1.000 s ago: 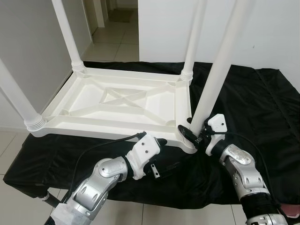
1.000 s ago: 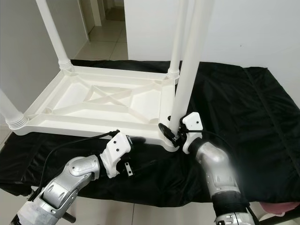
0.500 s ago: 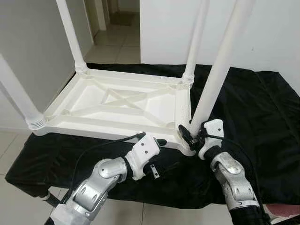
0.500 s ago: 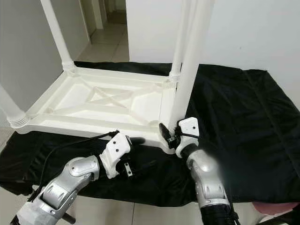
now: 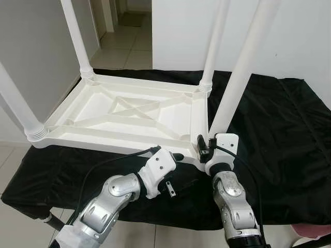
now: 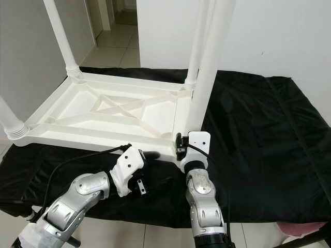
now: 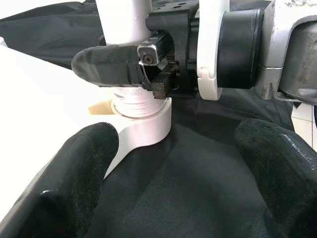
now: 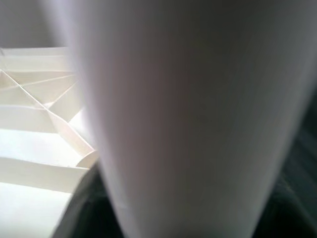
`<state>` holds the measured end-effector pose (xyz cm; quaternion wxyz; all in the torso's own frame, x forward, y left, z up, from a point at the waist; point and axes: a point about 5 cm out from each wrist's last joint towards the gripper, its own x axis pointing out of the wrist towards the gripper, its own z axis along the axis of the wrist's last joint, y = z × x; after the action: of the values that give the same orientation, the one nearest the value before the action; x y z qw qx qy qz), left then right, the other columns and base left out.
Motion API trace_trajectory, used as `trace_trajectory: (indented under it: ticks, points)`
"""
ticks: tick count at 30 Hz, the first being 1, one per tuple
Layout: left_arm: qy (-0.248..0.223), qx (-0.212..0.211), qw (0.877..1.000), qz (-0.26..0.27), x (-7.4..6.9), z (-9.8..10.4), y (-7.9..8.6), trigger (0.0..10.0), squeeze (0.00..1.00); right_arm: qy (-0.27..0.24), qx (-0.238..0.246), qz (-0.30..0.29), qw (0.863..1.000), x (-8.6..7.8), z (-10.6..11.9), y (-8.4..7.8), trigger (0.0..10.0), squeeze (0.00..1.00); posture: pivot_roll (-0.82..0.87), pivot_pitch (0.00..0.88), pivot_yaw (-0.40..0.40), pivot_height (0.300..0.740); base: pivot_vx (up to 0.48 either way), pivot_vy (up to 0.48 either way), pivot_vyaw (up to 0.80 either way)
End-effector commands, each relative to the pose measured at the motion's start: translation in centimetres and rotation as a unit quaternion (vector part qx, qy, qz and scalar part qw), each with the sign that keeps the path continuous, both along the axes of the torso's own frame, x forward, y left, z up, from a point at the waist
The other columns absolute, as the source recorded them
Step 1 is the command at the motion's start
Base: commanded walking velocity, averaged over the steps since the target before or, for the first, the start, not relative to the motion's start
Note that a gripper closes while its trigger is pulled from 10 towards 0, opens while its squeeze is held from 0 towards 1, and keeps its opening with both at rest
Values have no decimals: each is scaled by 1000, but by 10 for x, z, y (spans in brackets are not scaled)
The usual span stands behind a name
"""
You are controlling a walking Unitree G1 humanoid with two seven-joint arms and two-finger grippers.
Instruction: Building children table
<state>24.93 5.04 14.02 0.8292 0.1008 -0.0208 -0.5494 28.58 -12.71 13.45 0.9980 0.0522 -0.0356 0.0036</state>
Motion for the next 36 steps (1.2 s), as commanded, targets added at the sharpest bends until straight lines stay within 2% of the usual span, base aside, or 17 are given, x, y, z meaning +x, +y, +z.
trace_trajectory:
  ticks: [1,2,5,8,11,12,14,15,16,18,20,21,27,36]
  points:
    - [5,5,1000,-8,-1,-1,2,10000,0,5,24,-4,1000,-1,-1,-3,10000,957,-85,35,21,740,0,0,0]
    - [5,7,1000,-9,-1,-1,3,10000,0,-1,25,0,1000,-2,0,-6,10000,1000,-84,33,19,740,0,0,0]
    - [5,7,1000,-9,-1,-1,3,10000,0,-9,29,10,999,-2,4,-7,10000,1000,-81,32,17,740,0,0,0]
    - [5,7,1000,-7,0,0,5,10000,0,-20,13,60,998,-1,7,-7,10000,1000,-73,27,11,740,0,0,0]
    - [4,7,1000,-7,0,0,5,10000,0,-18,12,72,997,-1,7,-7,10000,1000,-73,27,11,740,0,0,0]
    - [4,7,1000,-6,0,0,6,10000,0,-17,4,92,996,-1,6,-7,10000,0,-69,26,10,740,0,0,0]
    - [3,8,1000,-6,0,1,6,10000,0,-16,-1,106,994,-2,5,-6,10000,0,-69,26,10,740,0,0,0]
    - [3,8,1000,-6,0,1,6,10000,0,-18,-13,137,990,-1,5,-8,10000,0,-67,26,11,740,0,0,0]
    - [3,8,1000,-6,0,1,6,10000,0,-18,-13,137,990,-1,5,-8,10000,0,-67,26,11,740,0,0,0]
    - [3,7,1000,-5,0,2,6,10000,0,-16,-36,182,982,1,4,-10,10000,0,-64,26,16,740,0,0,0]
    - [3,7,1000,-5,0,2,6,10000,0,-16,-36,182,982,1,4,-10,10000,0,-64,26,16,740,0,0,0]
    - [2,6,1000,-5,0,2,6,10000,0,-14,-61,216,974,3,4,-15,10000,0,-58,25,14,740,0,0,0]
    - [-2,7,1000,-5,1,4,5,10000,0,-11,-103,255,961,8,4,-26,10000,0,-51,19,16,740,0,0,0]
    - [-4,12,1000,-2,2,5,10,10000,0,-8,-116,273,955,7,3,-34,10000,0,-26,10,21,740,0,0,0]
